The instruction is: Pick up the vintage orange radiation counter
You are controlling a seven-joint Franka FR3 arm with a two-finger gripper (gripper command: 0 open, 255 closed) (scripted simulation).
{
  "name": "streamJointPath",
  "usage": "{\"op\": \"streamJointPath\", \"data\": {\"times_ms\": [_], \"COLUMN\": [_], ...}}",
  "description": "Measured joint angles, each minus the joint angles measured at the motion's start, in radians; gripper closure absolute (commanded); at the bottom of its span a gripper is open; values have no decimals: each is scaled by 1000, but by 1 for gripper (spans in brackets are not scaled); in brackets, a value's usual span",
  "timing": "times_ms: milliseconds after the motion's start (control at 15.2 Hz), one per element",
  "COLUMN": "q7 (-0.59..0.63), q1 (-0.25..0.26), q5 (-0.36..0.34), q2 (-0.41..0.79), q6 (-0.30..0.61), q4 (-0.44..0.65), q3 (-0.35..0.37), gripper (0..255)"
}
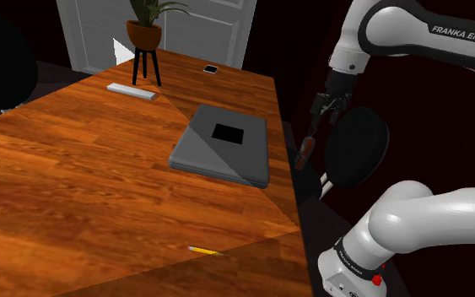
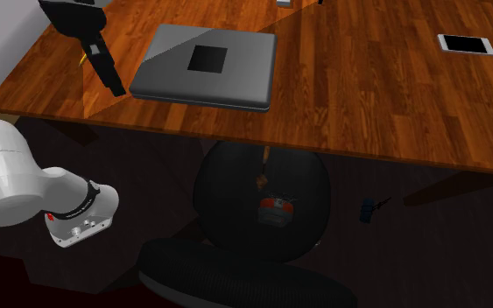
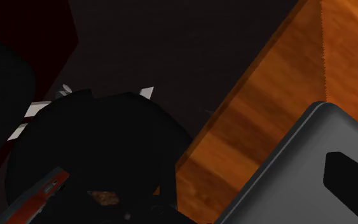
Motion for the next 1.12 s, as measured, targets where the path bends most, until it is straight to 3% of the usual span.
{"op": "streamJointPath", "data": {"times_ms": [132, 330, 660, 1122], "q7": [1, 3, 25, 56], "q1": [-5, -34, -88, -176], "q5": [-6, -39, -95, -181], "q2": [-2, 6, 29, 150], "q6": [17, 118, 322, 644], "q4": [-13, -71, -181, -276], "q3": [-3, -29, -69, -145], "gripper": [0, 0, 0, 0]}}
